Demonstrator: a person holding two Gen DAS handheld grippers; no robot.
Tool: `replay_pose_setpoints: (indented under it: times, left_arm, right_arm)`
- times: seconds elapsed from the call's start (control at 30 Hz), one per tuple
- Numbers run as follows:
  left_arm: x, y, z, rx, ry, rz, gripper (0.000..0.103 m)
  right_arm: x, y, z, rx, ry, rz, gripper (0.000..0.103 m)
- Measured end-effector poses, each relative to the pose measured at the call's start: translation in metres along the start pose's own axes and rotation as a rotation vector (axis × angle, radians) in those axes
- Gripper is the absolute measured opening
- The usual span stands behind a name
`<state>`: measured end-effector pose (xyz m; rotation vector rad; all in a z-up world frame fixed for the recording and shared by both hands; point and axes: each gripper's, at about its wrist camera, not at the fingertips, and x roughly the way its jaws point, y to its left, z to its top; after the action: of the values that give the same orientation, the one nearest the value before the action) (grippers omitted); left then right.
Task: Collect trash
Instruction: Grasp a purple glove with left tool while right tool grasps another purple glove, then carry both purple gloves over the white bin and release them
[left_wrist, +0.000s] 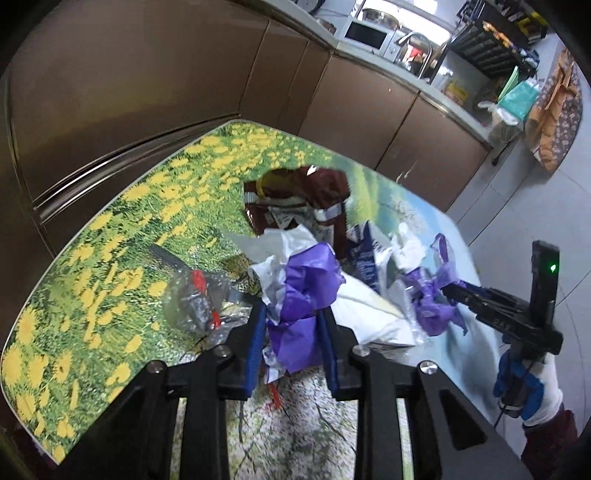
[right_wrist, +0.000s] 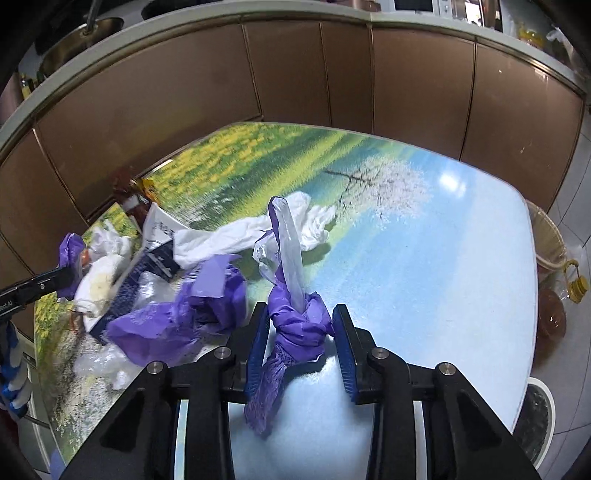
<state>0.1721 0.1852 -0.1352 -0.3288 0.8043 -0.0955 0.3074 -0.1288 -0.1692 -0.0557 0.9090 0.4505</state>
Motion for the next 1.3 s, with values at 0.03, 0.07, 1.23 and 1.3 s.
replay_pose_setpoints:
  times: [0.03, 0.07, 1.23, 1.3]
  left_arm:
    - [-0.005, 0.0, 0.001, -0.003, -0.009, -0.002, 0.026]
    - [-0.012, 0.0, 0.002, -0.005, -0.02, -0.001, 0.026]
    - [0.151, -0.44, -0.049, 0.563, 0.297, -0.401, 0.026]
    - [0.173, -0.458, -0.06, 0.567, 0.34, -0.399, 0.026]
  right_arm:
    - [-0.007, 0.0, 0.0, 0.001, -0.013, 0.0, 0.035]
    - [-0.012, 0.001, -0.001, 0.003, -0.023, 0.0, 0.035]
    - [-0.146, -0.247, -0.169, 0.527, -0.106, -0.424, 0.035]
    - [-0.135, -0.261, -0.177, 0.554, -0.082, -0.43, 0.035]
